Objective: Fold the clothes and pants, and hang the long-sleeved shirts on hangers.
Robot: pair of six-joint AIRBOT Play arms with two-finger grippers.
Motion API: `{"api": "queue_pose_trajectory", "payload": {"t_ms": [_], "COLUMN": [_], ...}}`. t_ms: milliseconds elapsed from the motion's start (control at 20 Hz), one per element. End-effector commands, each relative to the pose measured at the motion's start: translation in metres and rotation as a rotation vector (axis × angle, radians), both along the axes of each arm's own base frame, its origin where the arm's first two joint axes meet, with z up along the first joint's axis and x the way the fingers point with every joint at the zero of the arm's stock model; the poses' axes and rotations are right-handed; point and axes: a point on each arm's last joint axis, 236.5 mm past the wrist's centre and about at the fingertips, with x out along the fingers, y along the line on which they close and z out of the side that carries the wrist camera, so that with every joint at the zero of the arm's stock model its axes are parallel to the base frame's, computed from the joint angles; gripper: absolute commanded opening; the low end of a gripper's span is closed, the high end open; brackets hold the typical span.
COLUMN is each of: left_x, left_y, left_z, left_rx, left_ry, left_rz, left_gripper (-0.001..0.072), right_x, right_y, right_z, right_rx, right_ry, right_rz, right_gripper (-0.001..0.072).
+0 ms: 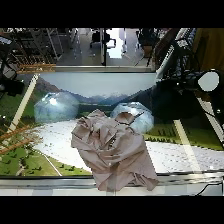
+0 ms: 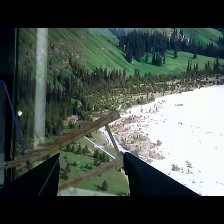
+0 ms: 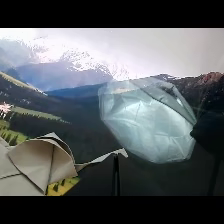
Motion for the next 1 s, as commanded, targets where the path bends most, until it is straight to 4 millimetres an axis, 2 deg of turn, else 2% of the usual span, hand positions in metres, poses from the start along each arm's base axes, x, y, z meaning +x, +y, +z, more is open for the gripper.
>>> {"api": "queue_pose_trajectory", "payload": {"t_ms": [0,700,800,950], "left_x": [0.000,0.001,0.003,0.007], "left_y": [0.000,0.000,-0.004,-0.023], "left_z": [0.000,0.000,-0.004,-0.014], "left_rx": [0.000,0.001,-0.014,-0.111], "left_ry": [0.000,0.000,0.004,0.001], "left_rz": [0.000,0.000,-0.012,-0.018], "left_gripper": [0.0420,0.0420,0.0420,0.0420], "right_x": [0.000,0.000,0.000,0.000], "right_y": [0.001,0.001,0.001,0.018], "right_z": [0.000,0.000,0.000,0.006], "right_rx": [0.001,0.000,0.005,0.082], "right_ry": [0.001,0.001,0.001,-0.012], "right_rz": [0.001,0.001,0.002,0.030], "right_gripper": [0.0024,0.0024,0.0024,0.0024]}}
